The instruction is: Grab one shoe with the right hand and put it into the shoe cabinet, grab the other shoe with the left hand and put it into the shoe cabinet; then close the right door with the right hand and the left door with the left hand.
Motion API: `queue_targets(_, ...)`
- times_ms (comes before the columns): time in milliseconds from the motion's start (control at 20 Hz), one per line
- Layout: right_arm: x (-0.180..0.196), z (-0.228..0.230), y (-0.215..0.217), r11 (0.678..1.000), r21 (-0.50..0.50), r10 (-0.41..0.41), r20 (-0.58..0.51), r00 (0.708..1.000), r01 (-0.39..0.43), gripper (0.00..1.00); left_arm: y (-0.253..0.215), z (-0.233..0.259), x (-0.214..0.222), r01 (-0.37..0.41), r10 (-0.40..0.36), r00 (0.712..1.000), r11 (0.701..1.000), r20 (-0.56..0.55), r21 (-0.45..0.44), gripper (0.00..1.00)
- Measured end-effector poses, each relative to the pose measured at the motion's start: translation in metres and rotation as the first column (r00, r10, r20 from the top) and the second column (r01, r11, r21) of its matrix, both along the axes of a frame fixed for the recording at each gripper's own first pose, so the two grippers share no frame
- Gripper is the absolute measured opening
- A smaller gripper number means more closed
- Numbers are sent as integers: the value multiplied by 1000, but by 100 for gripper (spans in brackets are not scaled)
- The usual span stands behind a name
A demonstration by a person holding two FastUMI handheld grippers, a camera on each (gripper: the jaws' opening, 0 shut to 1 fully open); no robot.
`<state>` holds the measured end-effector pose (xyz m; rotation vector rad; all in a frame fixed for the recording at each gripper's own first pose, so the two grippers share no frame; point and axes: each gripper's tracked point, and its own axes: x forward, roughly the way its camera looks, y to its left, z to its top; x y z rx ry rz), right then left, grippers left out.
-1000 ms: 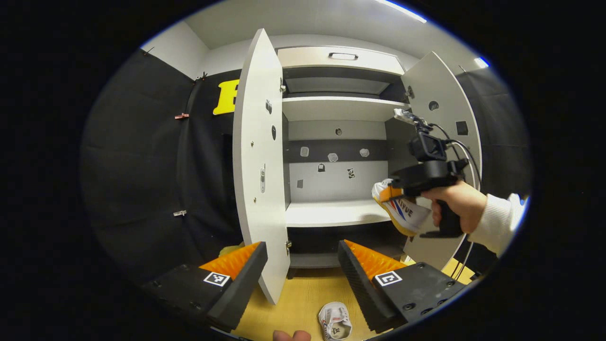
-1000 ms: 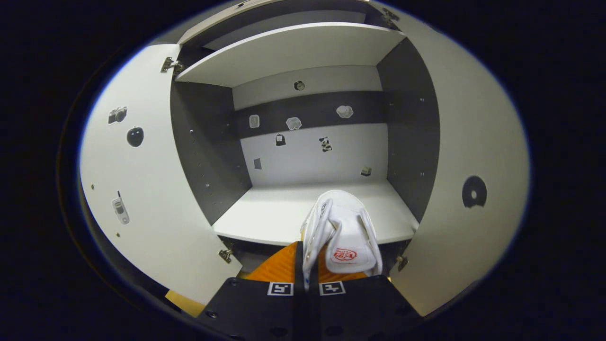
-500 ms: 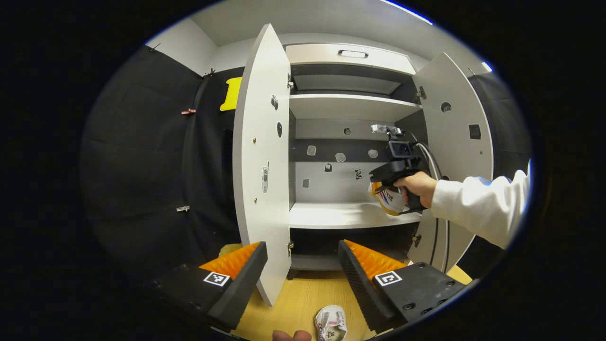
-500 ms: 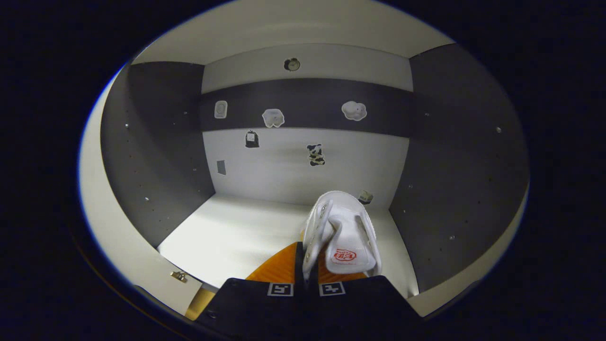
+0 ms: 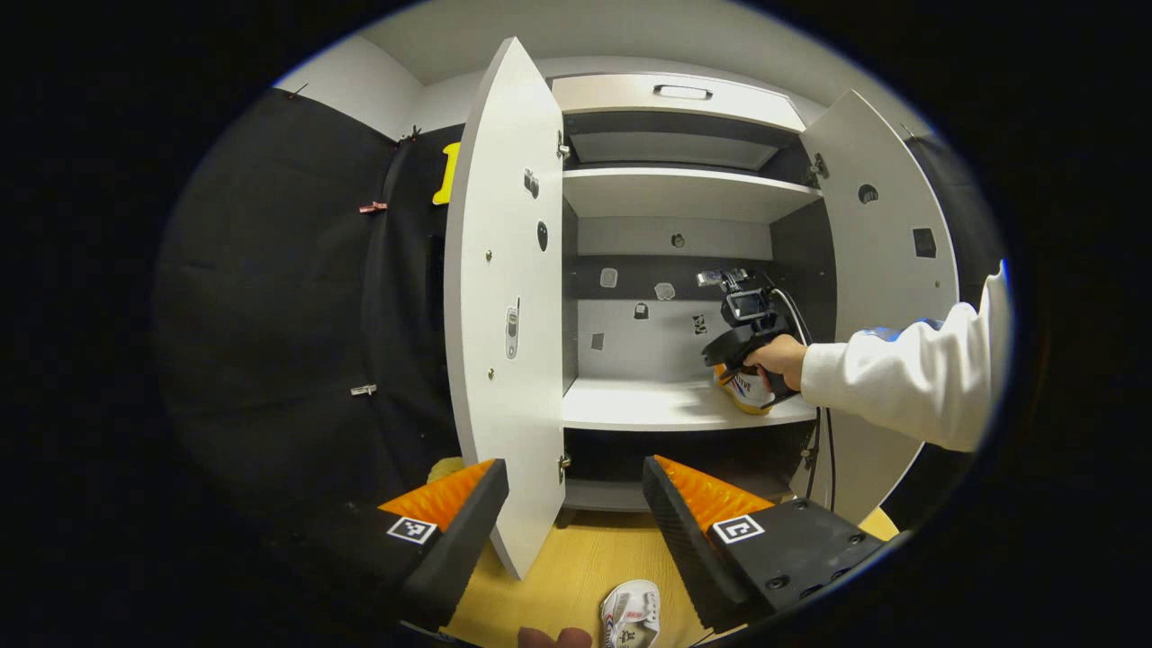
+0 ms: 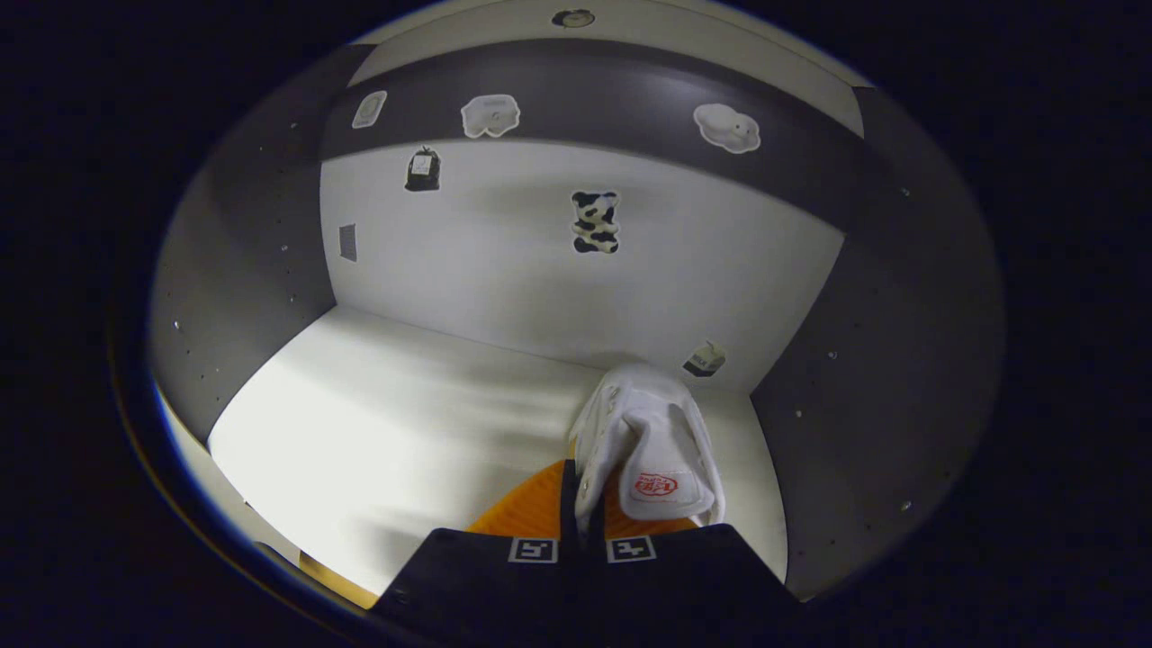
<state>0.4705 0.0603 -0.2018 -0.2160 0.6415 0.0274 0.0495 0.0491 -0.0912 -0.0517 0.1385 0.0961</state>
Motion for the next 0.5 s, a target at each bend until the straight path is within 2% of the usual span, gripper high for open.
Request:
queue_targets(100, 2, 1, -1, 1000, -9, -16, 9, 1000, 16, 5, 1, 1, -1, -6, 6, 1000, 1000, 3, 4, 95)
queue_targets(150, 1, -1, 0, 1000, -7, -24, 2, 1000, 24, 10, 0, 1, -1, -5, 5, 1000, 1000, 4, 4, 95)
queue_targets(200, -1, 0, -4, 999, -28, -33, 3, 999, 33, 7, -1, 1, -1, -2, 2, 1000, 1000, 5, 2, 95)
queue_targets(250, -2, 3, -5, 999, -38, -34, 12, 999, 34, 16, -3, 1, -2, 3, -3, 1000, 1000, 7, -1, 95)
queue_targets(350, -10, 7, -3, 999, -2, -42, 17, 999, 42, 24, -6, 1, -3, 15, -15, 1000, 1000, 11, -4, 95)
queue_targets(400, -14, 10, -2, 999, 18, -49, 24, 998, 49, 32, -8, 1, -4, 22, -22, 1000, 1000, 13, -5, 95)
queue_targets(450, -20, 16, -1, 998, 31, -55, 34, 998, 54, 47, -8, 1, -4, 28, -28, 999, 1000, 15, -6, 95)
queue_targets(500, -26, 21, 1, 998, 46, -53, 46, 998, 51, 52, -8, 3, -5, 34, -34, 999, 999, 19, -7, 95)
